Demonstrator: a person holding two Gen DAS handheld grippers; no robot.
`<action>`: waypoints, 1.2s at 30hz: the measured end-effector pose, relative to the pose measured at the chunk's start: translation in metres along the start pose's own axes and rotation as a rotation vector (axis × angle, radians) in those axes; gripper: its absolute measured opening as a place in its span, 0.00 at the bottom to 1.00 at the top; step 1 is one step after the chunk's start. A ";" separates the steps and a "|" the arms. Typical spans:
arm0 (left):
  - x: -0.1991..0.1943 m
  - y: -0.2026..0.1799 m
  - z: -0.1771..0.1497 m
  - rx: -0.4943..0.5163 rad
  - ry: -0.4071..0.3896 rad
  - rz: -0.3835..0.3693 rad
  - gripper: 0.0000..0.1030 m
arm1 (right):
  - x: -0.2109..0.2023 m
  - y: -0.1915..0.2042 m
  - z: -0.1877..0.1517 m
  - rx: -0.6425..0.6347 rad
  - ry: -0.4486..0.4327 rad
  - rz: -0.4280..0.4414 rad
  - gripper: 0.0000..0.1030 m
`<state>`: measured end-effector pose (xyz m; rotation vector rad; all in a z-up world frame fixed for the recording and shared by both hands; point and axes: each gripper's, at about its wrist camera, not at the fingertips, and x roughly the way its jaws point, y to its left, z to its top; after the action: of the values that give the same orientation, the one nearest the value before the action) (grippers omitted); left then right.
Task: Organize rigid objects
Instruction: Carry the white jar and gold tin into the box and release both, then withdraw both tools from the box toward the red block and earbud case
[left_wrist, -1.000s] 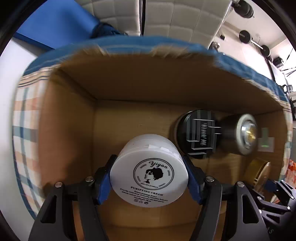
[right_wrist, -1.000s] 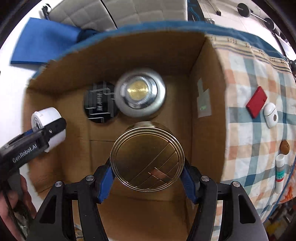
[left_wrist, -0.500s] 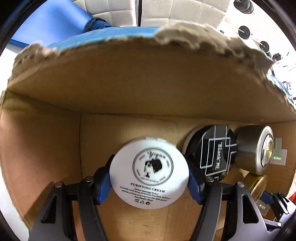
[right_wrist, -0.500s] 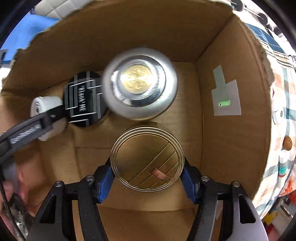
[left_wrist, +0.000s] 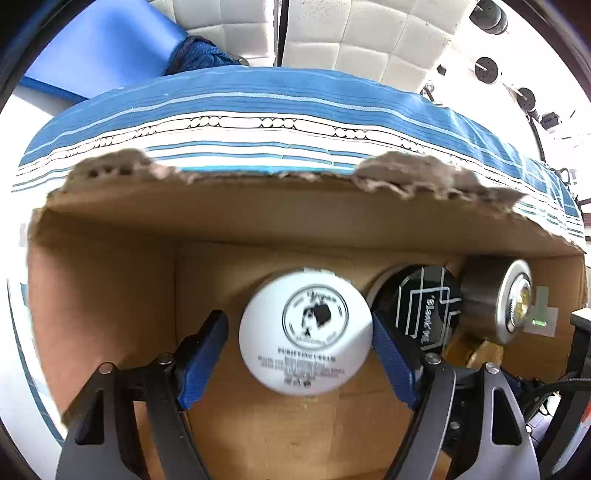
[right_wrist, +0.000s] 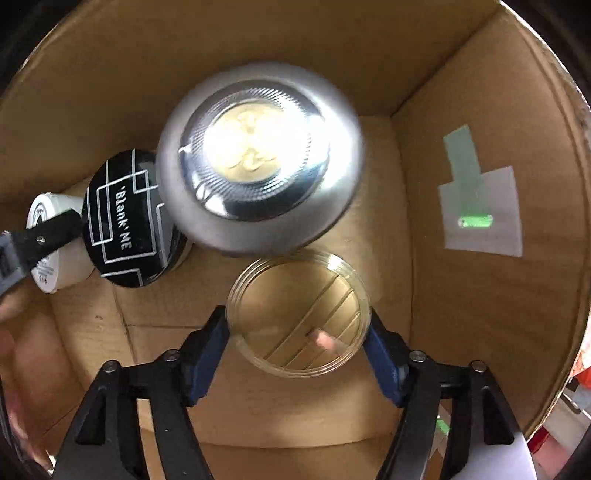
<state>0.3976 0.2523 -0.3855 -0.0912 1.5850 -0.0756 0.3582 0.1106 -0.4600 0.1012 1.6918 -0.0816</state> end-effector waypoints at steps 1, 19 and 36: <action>-0.003 0.000 0.000 0.002 -0.003 0.003 0.76 | -0.002 0.002 -0.001 -0.001 -0.002 0.004 0.80; -0.116 -0.017 -0.072 0.010 -0.222 0.066 1.00 | -0.096 -0.011 -0.060 -0.089 -0.151 0.074 1.00; -0.213 -0.040 -0.175 0.025 -0.384 0.072 1.00 | -0.195 -0.029 -0.146 -0.150 -0.295 0.145 1.00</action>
<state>0.2262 0.2330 -0.1669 -0.0265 1.2018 -0.0196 0.2344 0.0942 -0.2485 0.0942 1.3863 0.1341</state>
